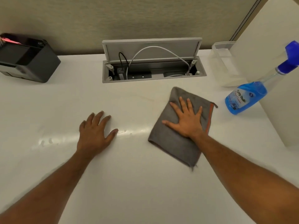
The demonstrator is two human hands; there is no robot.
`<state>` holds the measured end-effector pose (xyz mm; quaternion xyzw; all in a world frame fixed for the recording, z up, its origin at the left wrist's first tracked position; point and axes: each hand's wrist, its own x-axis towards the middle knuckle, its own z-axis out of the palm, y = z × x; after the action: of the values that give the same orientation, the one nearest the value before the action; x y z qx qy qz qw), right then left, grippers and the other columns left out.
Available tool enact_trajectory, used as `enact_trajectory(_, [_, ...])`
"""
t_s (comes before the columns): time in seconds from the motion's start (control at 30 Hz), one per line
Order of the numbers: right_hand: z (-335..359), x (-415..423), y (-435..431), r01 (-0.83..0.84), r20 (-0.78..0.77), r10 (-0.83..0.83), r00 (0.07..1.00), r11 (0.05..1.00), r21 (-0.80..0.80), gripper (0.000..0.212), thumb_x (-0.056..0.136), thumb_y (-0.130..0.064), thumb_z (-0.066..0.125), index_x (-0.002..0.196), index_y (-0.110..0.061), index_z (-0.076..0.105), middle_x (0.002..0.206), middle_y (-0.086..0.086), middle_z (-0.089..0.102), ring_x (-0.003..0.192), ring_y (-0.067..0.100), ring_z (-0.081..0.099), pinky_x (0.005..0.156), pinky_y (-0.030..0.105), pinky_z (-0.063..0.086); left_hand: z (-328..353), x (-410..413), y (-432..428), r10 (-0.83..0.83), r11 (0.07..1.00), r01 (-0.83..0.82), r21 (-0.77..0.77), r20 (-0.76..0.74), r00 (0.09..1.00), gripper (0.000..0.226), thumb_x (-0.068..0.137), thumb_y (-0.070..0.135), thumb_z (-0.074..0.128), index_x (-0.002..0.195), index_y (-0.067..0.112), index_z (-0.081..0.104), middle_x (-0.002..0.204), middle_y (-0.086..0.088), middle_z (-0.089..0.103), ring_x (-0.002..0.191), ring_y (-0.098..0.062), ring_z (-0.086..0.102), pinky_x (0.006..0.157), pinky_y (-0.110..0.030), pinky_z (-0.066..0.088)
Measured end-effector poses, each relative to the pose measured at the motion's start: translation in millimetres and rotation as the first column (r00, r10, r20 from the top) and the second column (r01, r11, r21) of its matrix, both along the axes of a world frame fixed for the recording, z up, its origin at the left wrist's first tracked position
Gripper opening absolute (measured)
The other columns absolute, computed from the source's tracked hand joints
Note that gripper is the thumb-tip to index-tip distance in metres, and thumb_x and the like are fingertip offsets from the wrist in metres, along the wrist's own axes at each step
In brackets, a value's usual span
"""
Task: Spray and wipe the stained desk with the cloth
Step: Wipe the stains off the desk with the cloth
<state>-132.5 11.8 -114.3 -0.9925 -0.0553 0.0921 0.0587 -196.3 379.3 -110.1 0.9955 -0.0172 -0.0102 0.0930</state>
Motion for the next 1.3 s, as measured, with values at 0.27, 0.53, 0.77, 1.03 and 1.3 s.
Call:
enact_trajectory(0.27, [1, 48, 113, -0.192, -0.015, 0.192, 0.981, 0.981, -0.007, 0.099, 0.074, -0.094, 0.017, 0.156, -0.041, 0.002, 0.167, 0.002, -0.011, 0.152, 0.032, -0.013, 0.110, 0.076, -0.005, -7, -4, -1, -0.004, 1.000, 0.004, 0.006, -0.011, 1.000, 0.070, 0.090, 0.066, 0.029, 0.144, 0.023, 0.042, 0.157, -0.008, 0.033, 0.146, -0.036, 0.024, 0.113, -0.059, 0.023])
enact_trajectory(0.53, [-16, -57, 61, -0.281, 0.151, 0.272, 0.950, 0.959, 0.036, 0.087, 0.079, -0.092, 0.021, 0.153, -0.046, 0.018, 0.167, -0.008, 0.005, 0.154, 0.022, -0.001, 0.114, 0.070, 0.000, 0, -5, 3, -0.016, 0.999, 0.015, -0.040, -0.033, 0.999, 0.073, 0.089, 0.068, 0.027, 0.145, 0.024, 0.042, 0.158, -0.007, 0.032, 0.147, -0.032, 0.023, 0.116, -0.056, 0.020])
enact_trajectory(0.77, [-3, 26, 76, -0.046, 0.038, 0.045, 0.998, 0.999, 0.021, 0.097, 0.070, -0.098, 0.014, 0.153, -0.050, 0.000, 0.167, -0.005, -0.006, 0.153, 0.026, -0.011, 0.111, 0.075, -0.007, -6, -10, 25, -0.019, 0.999, 0.020, -0.043, 0.018, 1.000, 0.068, 0.092, 0.065, 0.029, 0.141, 0.021, 0.046, 0.154, -0.008, 0.039, 0.143, -0.029, 0.033, 0.114, -0.052, 0.027])
enact_trajectory(1.03, [-3, 17, 186, -0.299, 0.038, 0.298, 0.954, 0.954, 0.030, 0.089, 0.080, -0.088, 0.024, 0.155, -0.042, 0.011, 0.168, 0.000, -0.003, 0.153, 0.030, -0.008, 0.110, 0.074, 0.000, -12, -15, 35, 0.035, 0.996, -0.031, -0.078, 0.051, 0.998, 0.062, 0.093, 0.059, 0.034, 0.139, 0.021, 0.049, 0.153, -0.007, 0.041, 0.142, -0.028, 0.035, 0.113, -0.052, 0.025])
enact_trajectory(1.3, [-7, -96, 66, -0.061, 0.133, 0.058, 0.989, 0.998, 0.015, 0.080, 0.082, -0.086, 0.027, 0.151, -0.044, 0.028, 0.167, -0.006, 0.011, 0.154, 0.022, 0.004, 0.114, 0.072, 0.004, -14, -27, 39, 0.036, 0.993, -0.029, -0.110, 0.067, 0.997, 0.058, 0.094, 0.056, 0.036, 0.141, 0.023, 0.046, 0.155, -0.004, 0.038, 0.145, -0.025, 0.030, 0.117, -0.048, 0.020])
